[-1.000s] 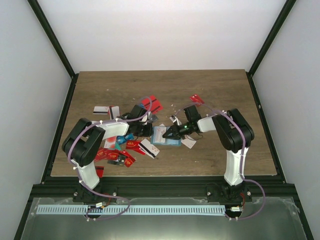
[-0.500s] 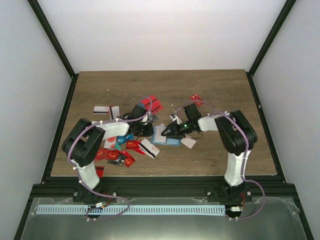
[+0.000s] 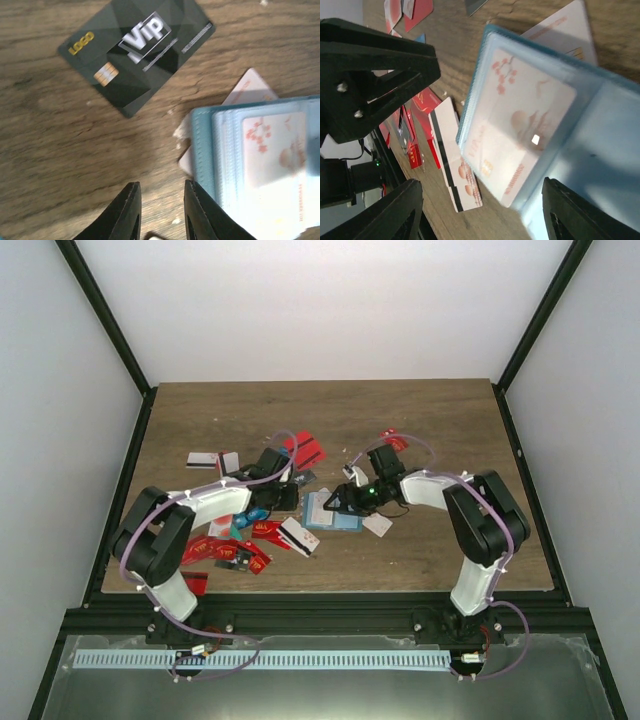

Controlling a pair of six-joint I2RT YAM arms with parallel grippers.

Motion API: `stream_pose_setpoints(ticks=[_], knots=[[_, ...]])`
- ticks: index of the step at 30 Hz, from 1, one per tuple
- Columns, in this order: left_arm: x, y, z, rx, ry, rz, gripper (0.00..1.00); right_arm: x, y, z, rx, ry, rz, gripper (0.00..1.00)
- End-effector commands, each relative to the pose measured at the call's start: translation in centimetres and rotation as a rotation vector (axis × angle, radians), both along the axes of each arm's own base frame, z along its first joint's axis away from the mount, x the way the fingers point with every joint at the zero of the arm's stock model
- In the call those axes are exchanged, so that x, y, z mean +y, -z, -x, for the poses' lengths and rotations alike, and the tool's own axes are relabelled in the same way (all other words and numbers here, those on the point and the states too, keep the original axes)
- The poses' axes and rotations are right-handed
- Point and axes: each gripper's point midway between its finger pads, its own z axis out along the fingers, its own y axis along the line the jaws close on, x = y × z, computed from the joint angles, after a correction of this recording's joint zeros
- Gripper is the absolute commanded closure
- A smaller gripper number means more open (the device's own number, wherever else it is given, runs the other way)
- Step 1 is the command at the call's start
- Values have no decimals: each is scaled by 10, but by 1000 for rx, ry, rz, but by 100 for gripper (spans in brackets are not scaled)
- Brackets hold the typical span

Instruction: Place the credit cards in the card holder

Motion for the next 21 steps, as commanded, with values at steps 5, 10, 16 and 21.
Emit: stream_pose_setpoints(ticks=[5,10,16,21], knots=[[22,24,30,76,-7,-94,70,7,-13,25,-59,-17,46,33],[12,28,51,101,34,-92,68,4,-18,34,-67,-18,49,34],[5,28,80,117,62,-110,68,0,-19,48,-67,-24,50,35],[-9,29,106,119,130,-94,68,-3,-17,59,-60,-29,56,35]])
